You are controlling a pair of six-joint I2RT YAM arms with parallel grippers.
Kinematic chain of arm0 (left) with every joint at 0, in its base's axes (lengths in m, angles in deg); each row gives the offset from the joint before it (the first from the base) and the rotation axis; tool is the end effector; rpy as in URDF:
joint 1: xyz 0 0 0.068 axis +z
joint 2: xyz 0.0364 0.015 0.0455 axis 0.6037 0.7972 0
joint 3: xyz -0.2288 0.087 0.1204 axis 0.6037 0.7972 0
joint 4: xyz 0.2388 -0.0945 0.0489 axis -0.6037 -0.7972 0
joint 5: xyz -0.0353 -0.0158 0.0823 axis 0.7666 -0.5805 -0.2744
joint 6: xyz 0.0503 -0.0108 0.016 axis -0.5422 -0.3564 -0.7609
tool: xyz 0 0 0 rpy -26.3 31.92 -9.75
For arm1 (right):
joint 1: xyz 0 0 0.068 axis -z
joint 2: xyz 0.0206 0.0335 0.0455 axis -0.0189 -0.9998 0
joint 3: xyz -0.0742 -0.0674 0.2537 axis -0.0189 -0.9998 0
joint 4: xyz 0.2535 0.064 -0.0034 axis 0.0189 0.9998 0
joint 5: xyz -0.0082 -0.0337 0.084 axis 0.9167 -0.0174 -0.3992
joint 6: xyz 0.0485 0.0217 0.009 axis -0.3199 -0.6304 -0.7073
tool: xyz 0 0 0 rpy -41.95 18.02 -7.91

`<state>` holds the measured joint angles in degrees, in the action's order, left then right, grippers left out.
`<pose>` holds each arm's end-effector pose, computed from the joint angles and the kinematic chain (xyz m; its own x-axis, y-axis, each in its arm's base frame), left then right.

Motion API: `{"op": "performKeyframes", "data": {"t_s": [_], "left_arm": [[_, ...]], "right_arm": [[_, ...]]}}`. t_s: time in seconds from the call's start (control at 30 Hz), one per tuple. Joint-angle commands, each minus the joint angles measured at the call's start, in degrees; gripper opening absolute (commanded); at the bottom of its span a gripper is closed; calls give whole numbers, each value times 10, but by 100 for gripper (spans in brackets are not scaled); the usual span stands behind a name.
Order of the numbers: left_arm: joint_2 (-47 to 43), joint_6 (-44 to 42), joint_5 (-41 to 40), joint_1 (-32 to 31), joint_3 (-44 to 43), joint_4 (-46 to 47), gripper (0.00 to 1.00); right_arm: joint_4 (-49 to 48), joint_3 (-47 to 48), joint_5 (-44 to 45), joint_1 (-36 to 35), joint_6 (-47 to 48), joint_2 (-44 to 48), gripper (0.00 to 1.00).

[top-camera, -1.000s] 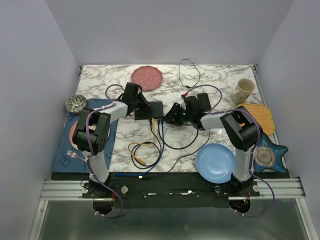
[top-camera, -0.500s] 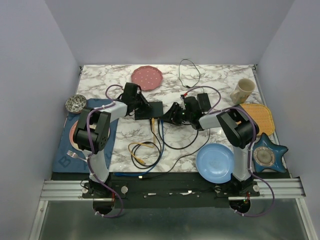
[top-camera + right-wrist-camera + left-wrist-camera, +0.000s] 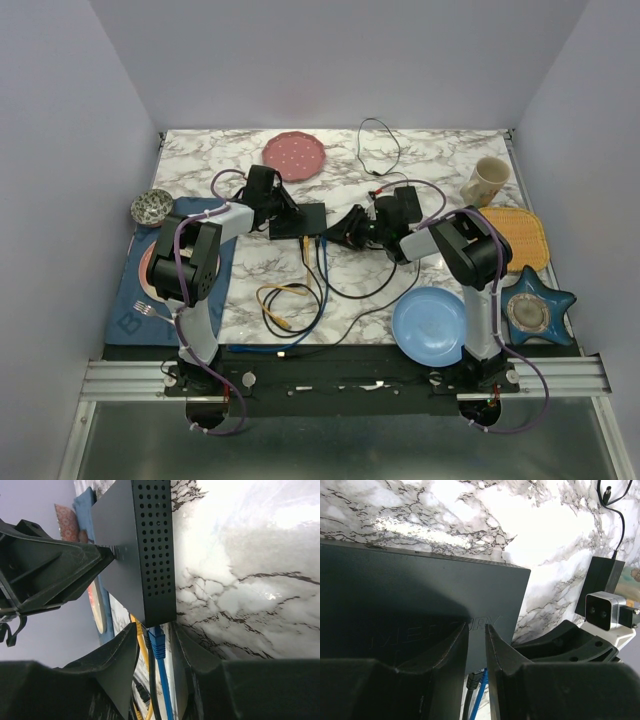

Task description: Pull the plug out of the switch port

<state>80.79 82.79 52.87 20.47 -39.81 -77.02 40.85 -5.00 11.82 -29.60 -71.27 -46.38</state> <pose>0.3788 -0.1230 0.1642 -0.7642 -0.5782 -0.2857 -0.2585 0.6805 -0.6856 0.3463 0.2070 0.0962 -0.8777 0.4197 -0.2314 -0.0212 0.4484 0.8936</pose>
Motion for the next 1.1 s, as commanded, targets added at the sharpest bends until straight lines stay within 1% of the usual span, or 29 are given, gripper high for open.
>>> {"op": "performKeyframes", "data": {"t_s": [0.0, 0.37, 0.57, 0.8, 1.0, 1.07], "left_arm": [[16, -1, 8, 7, 7, -9, 34], [19, 1, 10, 7, 9, -5, 34], [21, 3, 12, 7, 9, -2, 34], [21, 4, 13, 7, 10, -3, 34], [22, 6, 14, 7, 10, -2, 34], [22, 6, 15, 7, 11, -2, 34]], "right_arm": [[-29, -13, -9, 7, -16, -16, 41], [11, 12, -17, 7, 4, -22, 37], [48, 24, -21, 6, 24, -15, 38], [68, 20, -31, 3, 33, -8, 42], [72, 15, -33, 2, 40, -4, 42], [97, 27, -38, 1, 48, -3, 41]]}}
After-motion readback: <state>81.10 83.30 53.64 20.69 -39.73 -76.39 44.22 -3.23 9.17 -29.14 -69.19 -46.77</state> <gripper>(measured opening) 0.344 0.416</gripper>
